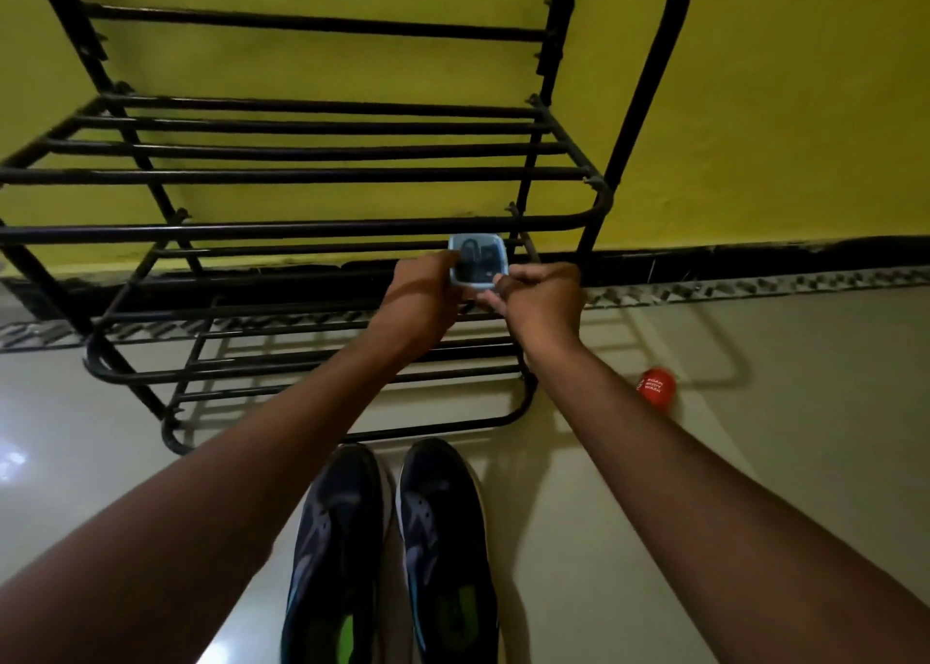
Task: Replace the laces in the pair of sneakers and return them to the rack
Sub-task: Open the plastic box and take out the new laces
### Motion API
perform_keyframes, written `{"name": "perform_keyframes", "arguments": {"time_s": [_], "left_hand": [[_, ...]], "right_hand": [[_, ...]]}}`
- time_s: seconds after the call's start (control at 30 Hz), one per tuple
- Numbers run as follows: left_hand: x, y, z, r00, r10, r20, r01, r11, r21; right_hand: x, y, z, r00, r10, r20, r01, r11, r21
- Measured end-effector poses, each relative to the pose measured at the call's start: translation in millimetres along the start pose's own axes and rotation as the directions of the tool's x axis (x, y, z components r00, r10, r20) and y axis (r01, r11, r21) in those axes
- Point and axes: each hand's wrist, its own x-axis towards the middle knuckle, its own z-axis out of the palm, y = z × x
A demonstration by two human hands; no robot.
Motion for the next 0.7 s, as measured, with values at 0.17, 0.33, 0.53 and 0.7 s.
{"name": "perform_keyframes", "arguments": {"time_s": [0.17,0.33,0.53,0.7], "left_hand": [[6.3,-7.7,14.3,0.999,-0.044,0.025,0.042,0.997,0.066],[7.0,-7.2,20.0,1.000,-0.030,0.001,0.030,0.998,0.058],[9.3,-7.1,26.1,0.999,-0.047,-0.024,0.048,0.998,0.037],[-2.6,-3.5,21.6,0.995,-0.015,-0.102,0.003,0.994,-0.112]], "right_hand": [[4.5,14.5,0.7,1.000,0.009,-0.003,-0.009,0.999,-0.046],[3.8,15.7,-8.8,0.996,-0.060,0.071,0.066,0.995,-0.073],[7.3,9.6,-10.7,0.994,-0.036,0.100,0.045,0.995,-0.093],[1.9,8.5,-13.6,0.999,0.012,0.034,-0.011,1.000,-0.014]]}}
